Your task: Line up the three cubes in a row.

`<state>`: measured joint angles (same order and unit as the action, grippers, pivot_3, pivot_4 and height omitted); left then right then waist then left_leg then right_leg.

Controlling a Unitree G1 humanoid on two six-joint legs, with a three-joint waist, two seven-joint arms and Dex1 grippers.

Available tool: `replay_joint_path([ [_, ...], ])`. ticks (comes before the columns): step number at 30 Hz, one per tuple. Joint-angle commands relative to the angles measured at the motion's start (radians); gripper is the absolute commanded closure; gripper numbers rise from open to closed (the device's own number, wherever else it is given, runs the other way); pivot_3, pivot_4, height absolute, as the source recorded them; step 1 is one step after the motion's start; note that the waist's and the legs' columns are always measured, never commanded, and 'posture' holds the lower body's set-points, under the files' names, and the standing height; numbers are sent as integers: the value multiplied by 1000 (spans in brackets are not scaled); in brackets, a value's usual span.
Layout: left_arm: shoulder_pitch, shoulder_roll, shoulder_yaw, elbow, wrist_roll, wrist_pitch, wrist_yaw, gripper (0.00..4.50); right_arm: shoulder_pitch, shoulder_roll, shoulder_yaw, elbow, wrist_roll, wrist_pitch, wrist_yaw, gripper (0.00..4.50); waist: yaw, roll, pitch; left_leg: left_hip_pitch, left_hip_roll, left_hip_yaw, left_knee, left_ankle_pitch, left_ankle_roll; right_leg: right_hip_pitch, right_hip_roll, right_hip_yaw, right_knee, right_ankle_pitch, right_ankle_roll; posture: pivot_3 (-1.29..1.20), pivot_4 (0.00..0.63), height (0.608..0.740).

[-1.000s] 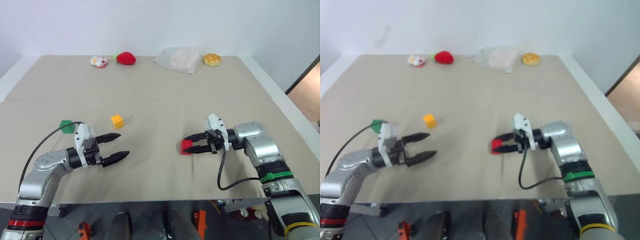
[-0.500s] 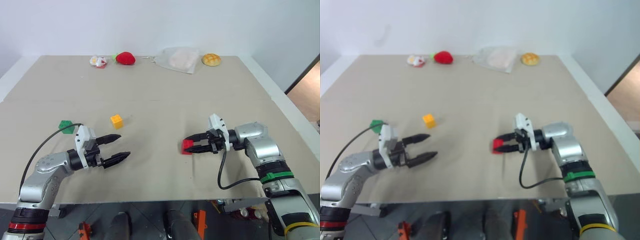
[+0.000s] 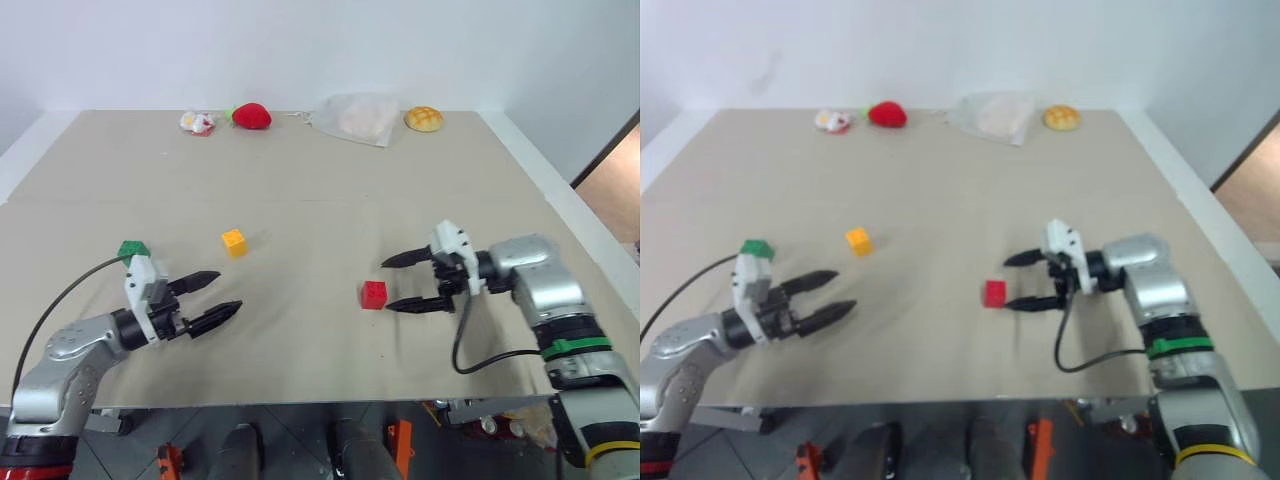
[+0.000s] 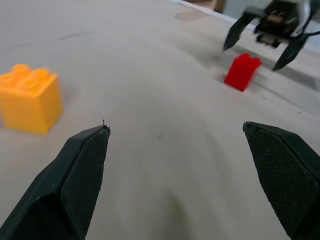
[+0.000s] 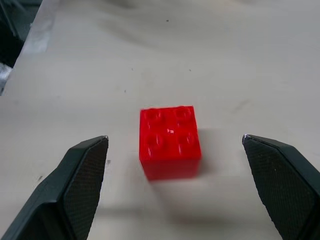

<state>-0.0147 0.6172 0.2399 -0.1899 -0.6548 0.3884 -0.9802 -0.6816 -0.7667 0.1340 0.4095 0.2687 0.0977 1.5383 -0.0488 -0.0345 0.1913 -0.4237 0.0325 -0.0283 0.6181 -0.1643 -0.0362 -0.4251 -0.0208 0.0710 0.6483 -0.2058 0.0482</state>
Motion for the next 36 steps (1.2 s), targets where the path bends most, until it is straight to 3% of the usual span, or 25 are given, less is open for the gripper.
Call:
replay_joint_path([
  [1,112,30,138,-60,-38,7,26,79,-39,-113,-92,-44,59,13,76,48,-1,0,0,0,0,0,0,0,0,0,0,0,0,0,0,0,150,739],
  [5,202,1,213,-61,-16,-37,81,79,-67,-87,-159,-118,168,114,-4,48,-4,0,0,1,1,2,0,-2,0,-1,-1,0,0,-1,-2,0,150,739],
  [9,201,-59,255,55,71,-173,165,79,-115,83,-247,-193,337,305,-199,48,-7,0,0,3,3,3,1,-1,0,-1,1,0,0,0,-4,0,150,739],
  [16,153,-103,317,179,104,-279,274,79,-5,236,-85,-397,298,326,-256,48,6,-3,-2,-1,4,4,1,-2,0,-2,0,-1,-1,0,-4,0,150,739],
  [22,54,-88,321,293,147,-321,344,79,50,277,5,-463,246,304,-281,48,5,-5,-3,-4,5,5,1,-2,0,-6,0,-2,-1,1,-3,0,150,739],
  [36,-205,-26,211,548,243,-343,320,79,86,290,-3,-505,244,290,-328,48,3,-6,-3,-4,12,8,1,-1,-1,-8,7,-2,-1,4,-5,0,150,739],
])
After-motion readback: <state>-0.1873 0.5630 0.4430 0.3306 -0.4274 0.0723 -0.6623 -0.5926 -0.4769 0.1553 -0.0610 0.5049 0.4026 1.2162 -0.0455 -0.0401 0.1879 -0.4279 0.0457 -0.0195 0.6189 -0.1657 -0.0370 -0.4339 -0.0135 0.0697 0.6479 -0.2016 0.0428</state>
